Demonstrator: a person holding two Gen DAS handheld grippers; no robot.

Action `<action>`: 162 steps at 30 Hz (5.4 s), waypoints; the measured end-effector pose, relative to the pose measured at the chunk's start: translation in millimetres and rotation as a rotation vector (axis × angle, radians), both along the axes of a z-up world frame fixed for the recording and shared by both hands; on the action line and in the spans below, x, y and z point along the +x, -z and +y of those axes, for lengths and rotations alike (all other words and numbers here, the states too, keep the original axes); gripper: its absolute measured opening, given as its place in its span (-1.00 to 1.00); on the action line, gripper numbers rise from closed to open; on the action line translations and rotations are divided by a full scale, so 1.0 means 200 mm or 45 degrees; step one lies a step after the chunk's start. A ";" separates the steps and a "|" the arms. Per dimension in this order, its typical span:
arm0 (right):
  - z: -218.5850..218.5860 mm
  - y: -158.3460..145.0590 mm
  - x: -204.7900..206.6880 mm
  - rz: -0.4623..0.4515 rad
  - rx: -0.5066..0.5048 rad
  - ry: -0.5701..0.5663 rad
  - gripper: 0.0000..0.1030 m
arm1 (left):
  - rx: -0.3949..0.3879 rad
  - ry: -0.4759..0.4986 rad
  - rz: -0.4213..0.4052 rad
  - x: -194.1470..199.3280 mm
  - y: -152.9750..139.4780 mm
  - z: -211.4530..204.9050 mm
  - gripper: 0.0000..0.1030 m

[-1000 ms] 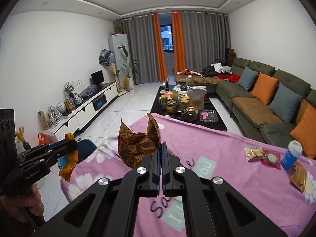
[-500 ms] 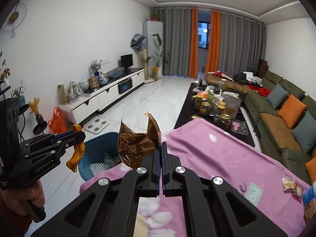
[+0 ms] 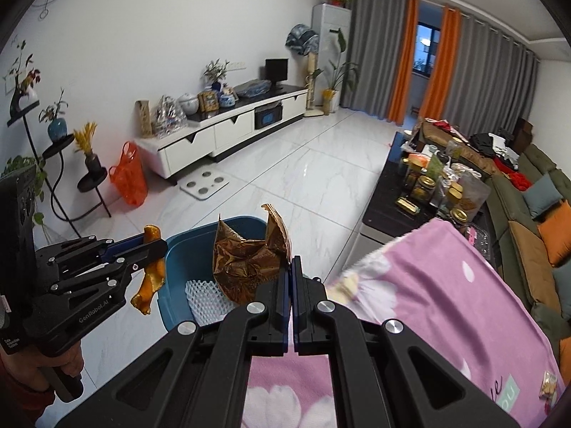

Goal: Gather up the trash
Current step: 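Carry the orange peel and gold foil wrapper over the teal bin, then open both grippers to drop the peel and wrapper into the bin, then move both grippers back over the table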

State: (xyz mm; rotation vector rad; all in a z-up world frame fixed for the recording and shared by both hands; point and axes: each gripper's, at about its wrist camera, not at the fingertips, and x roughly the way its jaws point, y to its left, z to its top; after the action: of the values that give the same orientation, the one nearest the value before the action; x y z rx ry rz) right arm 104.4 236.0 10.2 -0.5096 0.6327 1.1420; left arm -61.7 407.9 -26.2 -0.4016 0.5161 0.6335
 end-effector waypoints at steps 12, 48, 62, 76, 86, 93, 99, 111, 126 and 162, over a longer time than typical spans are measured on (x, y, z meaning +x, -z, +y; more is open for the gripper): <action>0.29 0.20 0.02 0.056 -0.146 -0.108 -0.99 | -0.076 -0.011 0.086 0.24 0.25 0.16 -0.74; 0.68 0.58 0.03 0.107 -0.496 -0.234 -0.98 | -0.241 -0.017 0.245 0.63 0.69 0.39 -0.73; 0.69 0.63 0.07 0.115 -0.543 -0.242 -0.96 | -0.263 -0.026 0.273 0.64 0.76 0.42 -0.72; 0.67 0.60 0.09 0.122 -0.516 -0.218 -0.90 | -0.236 -0.019 0.272 0.65 0.74 0.42 -0.45; 0.63 0.53 0.13 0.120 -0.470 -0.195 -0.72 | -0.162 -0.042 0.265 0.65 0.65 0.41 0.36; 0.60 0.48 0.16 0.101 -0.432 -0.148 -0.36 | -0.112 -0.074 0.280 0.63 0.59 0.41 0.67; 0.56 0.44 0.19 0.082 -0.386 -0.091 0.16 | -0.073 -0.106 0.286 0.62 0.53 0.39 0.89; 0.46 0.37 0.26 0.046 -0.279 0.000 0.66 | -0.013 -0.171 0.372 0.65 0.46 0.35 0.89; 0.20 0.27 0.43 0.063 -0.172 0.131 0.69 | 0.094 -0.151 0.398 0.77 0.26 0.21 0.89; -0.85 0.17 0.71 0.069 -0.016 0.578 0.71 | 0.275 0.231 0.317 1.25 -0.04 -0.61 0.89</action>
State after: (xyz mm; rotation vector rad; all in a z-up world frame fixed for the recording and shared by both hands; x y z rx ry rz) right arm 247.0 65.6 -24.2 -0.3234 0.7575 0.7244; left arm 187.9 285.5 -18.0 -0.0695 0.7049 0.5592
